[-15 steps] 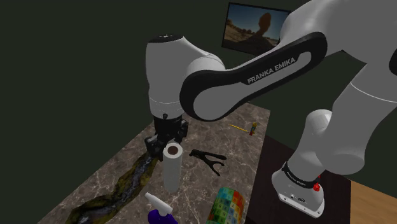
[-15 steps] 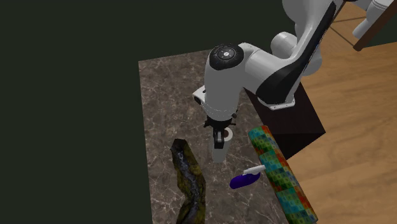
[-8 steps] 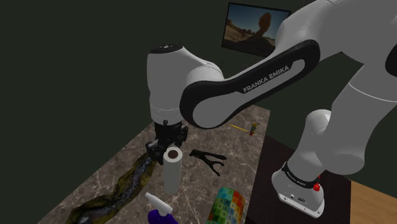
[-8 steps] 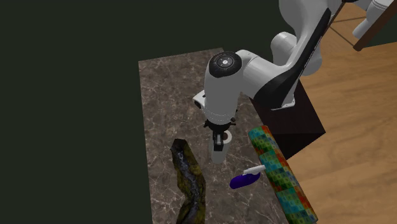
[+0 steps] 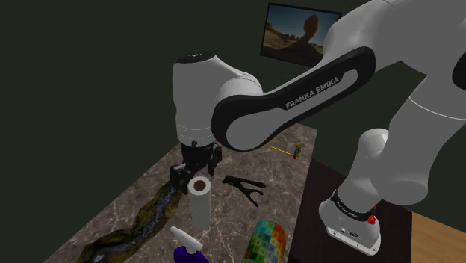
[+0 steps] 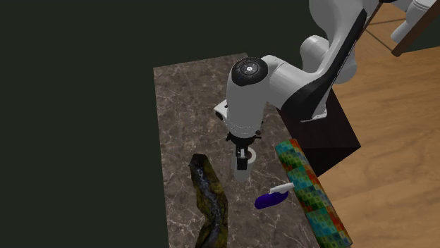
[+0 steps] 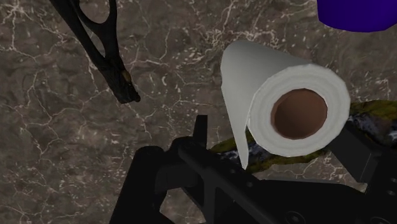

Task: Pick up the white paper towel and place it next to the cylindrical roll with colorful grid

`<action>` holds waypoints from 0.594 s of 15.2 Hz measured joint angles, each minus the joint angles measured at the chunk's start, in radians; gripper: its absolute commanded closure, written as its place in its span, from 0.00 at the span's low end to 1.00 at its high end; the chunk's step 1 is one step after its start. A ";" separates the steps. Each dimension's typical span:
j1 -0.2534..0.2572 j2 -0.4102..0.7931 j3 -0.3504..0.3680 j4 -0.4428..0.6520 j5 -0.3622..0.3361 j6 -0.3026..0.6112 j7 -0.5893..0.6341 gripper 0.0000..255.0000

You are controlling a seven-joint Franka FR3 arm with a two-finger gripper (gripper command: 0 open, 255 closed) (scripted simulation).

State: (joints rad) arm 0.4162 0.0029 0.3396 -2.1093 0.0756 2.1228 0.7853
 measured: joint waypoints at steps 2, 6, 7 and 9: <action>-0.001 -0.009 -0.001 0.005 0.003 -0.014 -0.002 0.00; -0.006 -0.047 -0.006 0.065 0.013 -0.109 -0.010 0.00; -0.006 -0.047 -0.007 0.073 0.012 -0.117 -0.010 0.00; -0.006 -0.046 -0.007 0.079 0.012 -0.122 -0.010 0.00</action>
State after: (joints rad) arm 0.4102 -0.0426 0.3328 -2.0305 0.0873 2.0005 0.7756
